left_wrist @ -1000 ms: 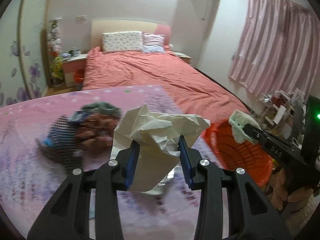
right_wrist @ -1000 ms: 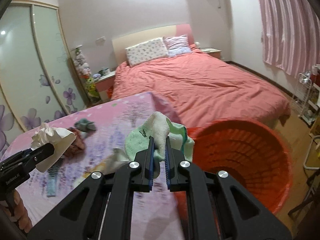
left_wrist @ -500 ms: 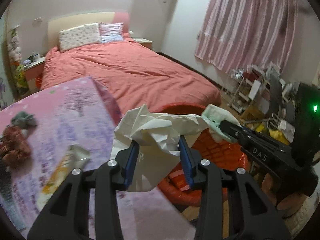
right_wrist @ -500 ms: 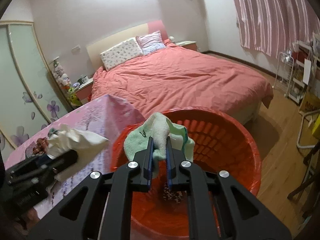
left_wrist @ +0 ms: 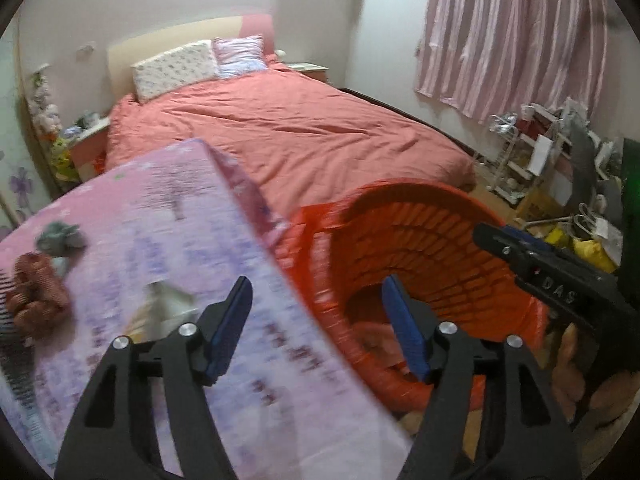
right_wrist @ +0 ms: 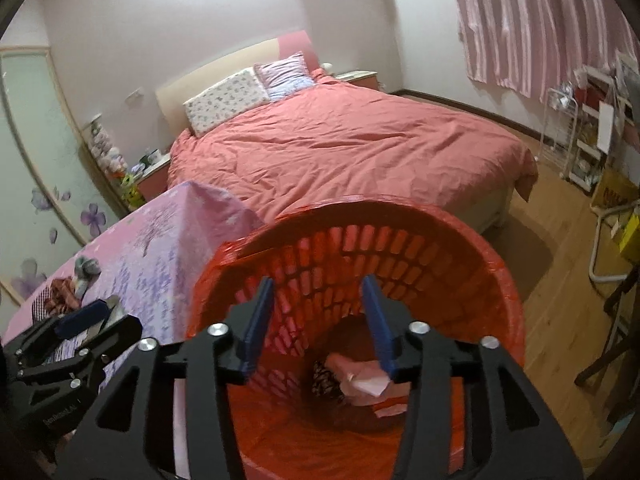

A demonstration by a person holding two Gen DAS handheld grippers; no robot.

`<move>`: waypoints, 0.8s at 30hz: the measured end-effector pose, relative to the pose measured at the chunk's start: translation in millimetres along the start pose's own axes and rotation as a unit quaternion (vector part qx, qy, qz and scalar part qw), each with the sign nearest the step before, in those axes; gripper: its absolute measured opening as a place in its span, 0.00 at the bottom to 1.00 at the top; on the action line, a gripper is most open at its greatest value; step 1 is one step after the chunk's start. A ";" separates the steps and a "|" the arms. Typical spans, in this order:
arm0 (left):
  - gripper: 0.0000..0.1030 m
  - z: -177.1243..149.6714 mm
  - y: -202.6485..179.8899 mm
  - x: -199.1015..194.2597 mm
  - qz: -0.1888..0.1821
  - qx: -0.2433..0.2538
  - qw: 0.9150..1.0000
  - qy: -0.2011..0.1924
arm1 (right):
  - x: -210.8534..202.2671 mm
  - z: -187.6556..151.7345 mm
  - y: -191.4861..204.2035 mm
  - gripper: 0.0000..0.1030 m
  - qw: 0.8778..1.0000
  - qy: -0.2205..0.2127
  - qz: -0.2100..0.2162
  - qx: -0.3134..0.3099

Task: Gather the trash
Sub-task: 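Carry tissue and cloth over the orange basket and open both tools, then grasp the blue tube with the left tool while the right tool grasps the snack wrapper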

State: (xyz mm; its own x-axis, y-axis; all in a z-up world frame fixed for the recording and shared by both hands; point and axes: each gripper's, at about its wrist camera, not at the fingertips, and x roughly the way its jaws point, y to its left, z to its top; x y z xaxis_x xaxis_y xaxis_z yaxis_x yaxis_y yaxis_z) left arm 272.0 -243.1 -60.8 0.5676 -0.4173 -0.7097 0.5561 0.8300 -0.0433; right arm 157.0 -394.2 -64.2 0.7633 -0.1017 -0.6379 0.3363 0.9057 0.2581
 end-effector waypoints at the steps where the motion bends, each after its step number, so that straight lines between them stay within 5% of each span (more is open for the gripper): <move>1: 0.68 -3.7 7.6 -5.1 0.011 -0.002 1.000 0.000 | -2.6 -2.2 12.6 0.49 1.000 0.001 0.007 -0.011; 8: 0.69 -43.9 97.3 -56.6 0.088 -0.066 0.994 -0.002 | -10.1 -21.7 92.8 0.50 0.995 0.031 0.069 -0.065; 15: 0.69 -93.6 195.8 -107.0 0.162 -0.156 0.974 0.001 | -1.8 -44.7 174.0 0.50 0.986 0.072 0.114 -0.100; 20: 0.67 -118.8 236.3 -124.8 0.168 -0.192 0.967 0.006 | 16.5 -47.9 204.3 0.50 0.985 0.101 0.114 -0.079; 24: 0.64 -130.7 247.7 -130.0 0.150 -0.203 0.968 0.002 | 34.2 -52.3 216.1 0.48 0.988 0.117 0.072 -0.076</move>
State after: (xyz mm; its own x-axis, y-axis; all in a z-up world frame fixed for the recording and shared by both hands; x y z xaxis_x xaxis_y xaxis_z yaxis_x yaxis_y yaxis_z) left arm 256.6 65.1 -71.2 0.6638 -0.1345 -0.7358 0.0814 0.9909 -0.1076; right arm 226.9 -180.5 -68.2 0.6439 0.1151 -0.7564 0.1331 0.9567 0.2589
